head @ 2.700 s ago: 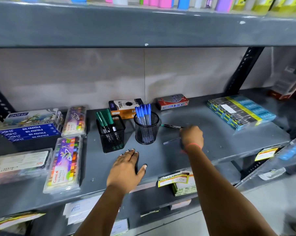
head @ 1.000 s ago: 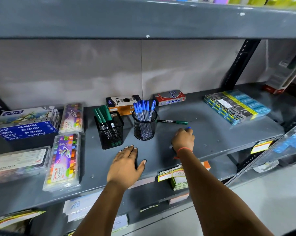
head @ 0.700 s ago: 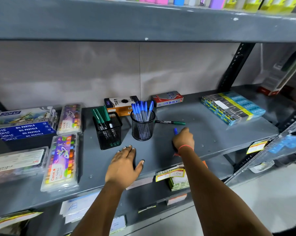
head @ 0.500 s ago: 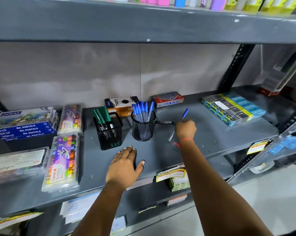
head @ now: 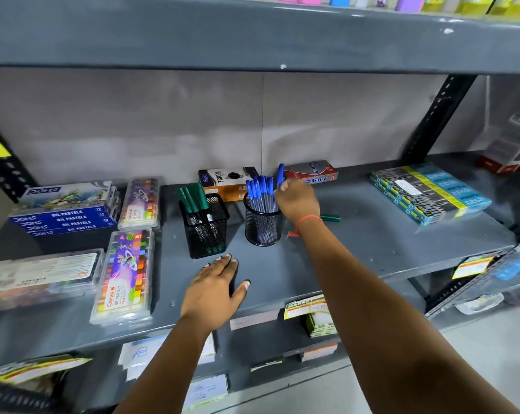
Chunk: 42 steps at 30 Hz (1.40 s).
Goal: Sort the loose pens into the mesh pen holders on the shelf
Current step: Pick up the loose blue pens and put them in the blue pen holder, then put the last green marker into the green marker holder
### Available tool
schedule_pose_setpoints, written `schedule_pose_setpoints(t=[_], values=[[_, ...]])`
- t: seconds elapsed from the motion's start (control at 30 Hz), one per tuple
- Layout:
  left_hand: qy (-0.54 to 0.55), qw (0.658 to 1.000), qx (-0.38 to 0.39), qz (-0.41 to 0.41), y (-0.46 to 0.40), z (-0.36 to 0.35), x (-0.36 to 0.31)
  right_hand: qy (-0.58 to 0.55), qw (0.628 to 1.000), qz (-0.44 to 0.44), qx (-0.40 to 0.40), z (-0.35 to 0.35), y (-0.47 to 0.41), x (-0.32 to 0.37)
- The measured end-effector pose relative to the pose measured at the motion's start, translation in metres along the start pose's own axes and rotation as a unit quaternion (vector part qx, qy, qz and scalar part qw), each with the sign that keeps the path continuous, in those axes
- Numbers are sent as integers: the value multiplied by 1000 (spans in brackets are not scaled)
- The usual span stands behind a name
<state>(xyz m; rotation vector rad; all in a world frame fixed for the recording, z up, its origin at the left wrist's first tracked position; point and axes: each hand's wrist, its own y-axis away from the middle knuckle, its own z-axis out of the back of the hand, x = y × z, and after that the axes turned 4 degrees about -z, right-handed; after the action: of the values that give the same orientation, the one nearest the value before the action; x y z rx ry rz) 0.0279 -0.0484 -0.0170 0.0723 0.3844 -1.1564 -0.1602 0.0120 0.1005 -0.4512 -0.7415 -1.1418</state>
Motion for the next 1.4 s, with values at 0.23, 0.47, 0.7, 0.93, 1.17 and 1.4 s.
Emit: schedule_pose_setpoints(t=[0.23, 0.47, 0.7, 0.93, 1.17, 1.4], values=[[-8, 1000, -11, 3, 2, 2, 0, -53, 995, -33, -81, -2, -5, -17], [-3, 1000, -21, 5, 1, 2, -2, 150, 982, -104, -55, -2, -25, -70], [-4, 1000, -18, 7, 1, 0, 0, 387, 920, -38, 51, -12, -37, -93], [-7, 1000, -27, 6, 2, -1, 0, 306, 951, 17, 41, -8, -24, -88], [6, 1000, -21, 7, 3, 2, 0, 226, 971, 3, 77, -7, -1, -86], [23, 1000, 9, 5, 1, 4, 2, 386, 916, 82, 68, 5, 6, -101]])
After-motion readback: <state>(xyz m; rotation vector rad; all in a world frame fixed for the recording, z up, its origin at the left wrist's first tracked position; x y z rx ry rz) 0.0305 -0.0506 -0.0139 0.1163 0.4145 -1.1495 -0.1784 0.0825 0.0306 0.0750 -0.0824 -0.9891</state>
